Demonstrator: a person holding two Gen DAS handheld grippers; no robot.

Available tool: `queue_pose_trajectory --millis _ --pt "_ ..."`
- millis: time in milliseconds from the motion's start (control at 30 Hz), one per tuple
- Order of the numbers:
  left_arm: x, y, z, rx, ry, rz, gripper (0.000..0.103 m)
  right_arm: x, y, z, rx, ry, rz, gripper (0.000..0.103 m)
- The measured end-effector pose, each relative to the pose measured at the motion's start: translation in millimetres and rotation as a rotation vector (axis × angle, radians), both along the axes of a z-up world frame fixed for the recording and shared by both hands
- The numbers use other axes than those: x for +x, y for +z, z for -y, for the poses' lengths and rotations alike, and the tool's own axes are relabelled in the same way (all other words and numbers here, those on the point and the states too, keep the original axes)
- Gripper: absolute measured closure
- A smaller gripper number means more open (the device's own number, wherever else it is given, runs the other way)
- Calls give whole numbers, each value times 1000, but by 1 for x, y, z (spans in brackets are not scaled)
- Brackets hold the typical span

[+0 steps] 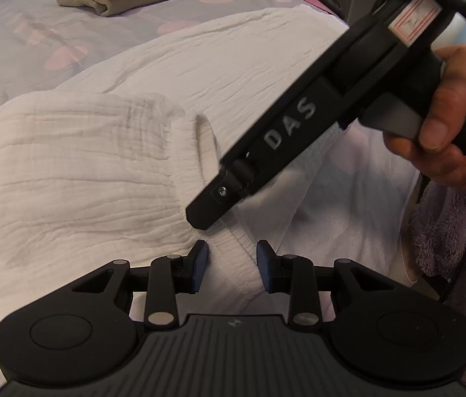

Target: Fold clothes

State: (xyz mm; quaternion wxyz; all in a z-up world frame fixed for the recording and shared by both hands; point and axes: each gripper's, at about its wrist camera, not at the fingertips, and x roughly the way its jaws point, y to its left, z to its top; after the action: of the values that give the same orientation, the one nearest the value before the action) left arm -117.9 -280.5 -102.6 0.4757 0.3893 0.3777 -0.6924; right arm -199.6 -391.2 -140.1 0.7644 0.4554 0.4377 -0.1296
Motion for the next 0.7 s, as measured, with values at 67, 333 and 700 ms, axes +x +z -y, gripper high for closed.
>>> queue_pose_trajectory --millis 67,333,700 --pt "1 -1 0 2 5 -6 74 0 2 -1 5 5 10 62" --pt "-4 -1 4 14 9 8 74 6 -8 -4 3 16 -29 69" --pt "6 17 2 1 58 22 73 12 12 -18 -128 87 -25 86"
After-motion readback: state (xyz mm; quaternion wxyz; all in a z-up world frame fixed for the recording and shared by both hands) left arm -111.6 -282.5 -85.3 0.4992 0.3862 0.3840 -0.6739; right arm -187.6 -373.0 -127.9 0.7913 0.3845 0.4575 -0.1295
